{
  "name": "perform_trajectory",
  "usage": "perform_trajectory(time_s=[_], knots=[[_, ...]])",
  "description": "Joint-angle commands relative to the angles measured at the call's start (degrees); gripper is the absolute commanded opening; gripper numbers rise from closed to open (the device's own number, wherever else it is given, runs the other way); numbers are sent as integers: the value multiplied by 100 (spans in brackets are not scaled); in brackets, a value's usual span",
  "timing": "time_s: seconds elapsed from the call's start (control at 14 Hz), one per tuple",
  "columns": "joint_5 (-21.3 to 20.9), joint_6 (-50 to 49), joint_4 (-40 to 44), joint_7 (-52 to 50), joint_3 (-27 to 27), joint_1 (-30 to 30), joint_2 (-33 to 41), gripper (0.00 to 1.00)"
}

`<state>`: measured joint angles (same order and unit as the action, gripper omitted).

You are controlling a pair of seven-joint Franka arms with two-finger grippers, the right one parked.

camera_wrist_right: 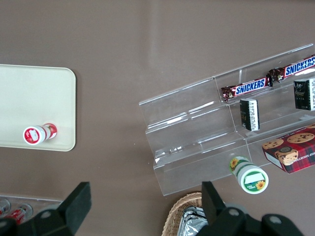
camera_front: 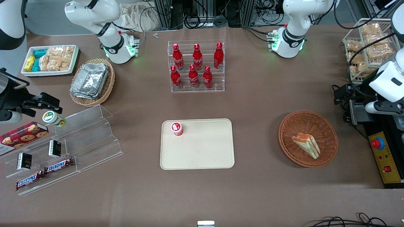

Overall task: Place sandwich from basket to tray
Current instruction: 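Move the left gripper over the wicker basket toward the wrapped sandwich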

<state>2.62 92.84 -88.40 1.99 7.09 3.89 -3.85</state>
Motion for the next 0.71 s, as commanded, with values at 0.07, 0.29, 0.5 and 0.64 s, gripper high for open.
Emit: perform_trajectory(time_s=[0.07, 0.29, 0.5, 0.64], knots=[[72, -153, 218, 127, -50, -46, -134, 100], [19, -153, 183, -240, 64, -37, -195, 100], [2, 31, -132, -2248, 125, -46, -345, 100], [63, 652, -702, -2589, 126, -37, -266, 100]])
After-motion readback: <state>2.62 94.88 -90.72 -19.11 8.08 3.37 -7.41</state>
